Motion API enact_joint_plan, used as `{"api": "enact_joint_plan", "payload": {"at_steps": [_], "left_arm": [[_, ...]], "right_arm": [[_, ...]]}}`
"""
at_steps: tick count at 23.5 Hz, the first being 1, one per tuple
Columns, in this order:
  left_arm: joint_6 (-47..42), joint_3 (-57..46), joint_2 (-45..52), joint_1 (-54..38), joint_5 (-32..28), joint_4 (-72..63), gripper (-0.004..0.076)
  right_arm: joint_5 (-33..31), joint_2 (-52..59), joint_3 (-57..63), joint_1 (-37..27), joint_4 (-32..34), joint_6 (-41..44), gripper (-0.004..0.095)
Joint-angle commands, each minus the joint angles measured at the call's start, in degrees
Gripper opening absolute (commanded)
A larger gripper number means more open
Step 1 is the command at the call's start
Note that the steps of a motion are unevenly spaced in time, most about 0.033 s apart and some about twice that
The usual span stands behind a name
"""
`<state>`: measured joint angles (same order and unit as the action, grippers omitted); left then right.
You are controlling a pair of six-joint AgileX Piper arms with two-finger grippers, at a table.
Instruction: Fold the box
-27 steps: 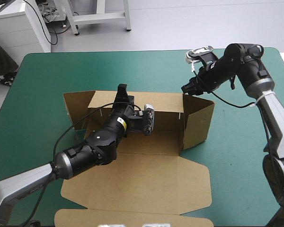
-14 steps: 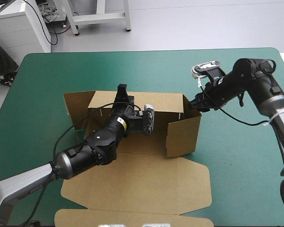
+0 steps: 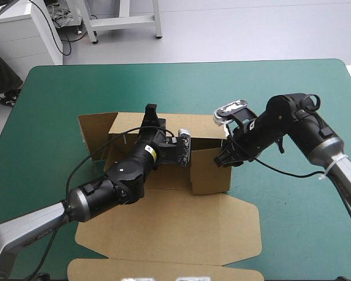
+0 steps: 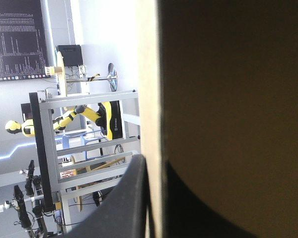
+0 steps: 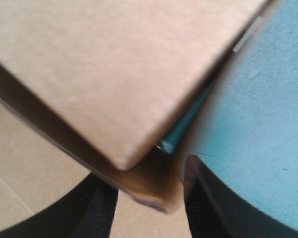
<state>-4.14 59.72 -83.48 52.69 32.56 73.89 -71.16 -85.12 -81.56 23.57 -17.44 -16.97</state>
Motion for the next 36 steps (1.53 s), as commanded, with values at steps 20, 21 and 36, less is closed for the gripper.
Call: {"api": "enact_joint_plan", "payload": {"at_steps": [20, 21, 36], "left_arm": [[-0.75, 0.74, 1.13, 0.59, -2.72, -1.45, -0.0008], [-0.75, 0.74, 1.13, 0.59, -2.72, -1.45, -0.0008], [-0.78, 0.74, 1.13, 0.59, -3.25, -0.76, -0.0008]], "right_arm": [[34.65, 7.64, 13.82, 11.41, 14.67, 25.97, 0.0335], [34.65, 7.64, 13.82, 12.02, 17.44, 29.78, 0.0305], [35.80, 6.89, 15.07, 15.21, 35.21, 48.00, 0.0268]]}}
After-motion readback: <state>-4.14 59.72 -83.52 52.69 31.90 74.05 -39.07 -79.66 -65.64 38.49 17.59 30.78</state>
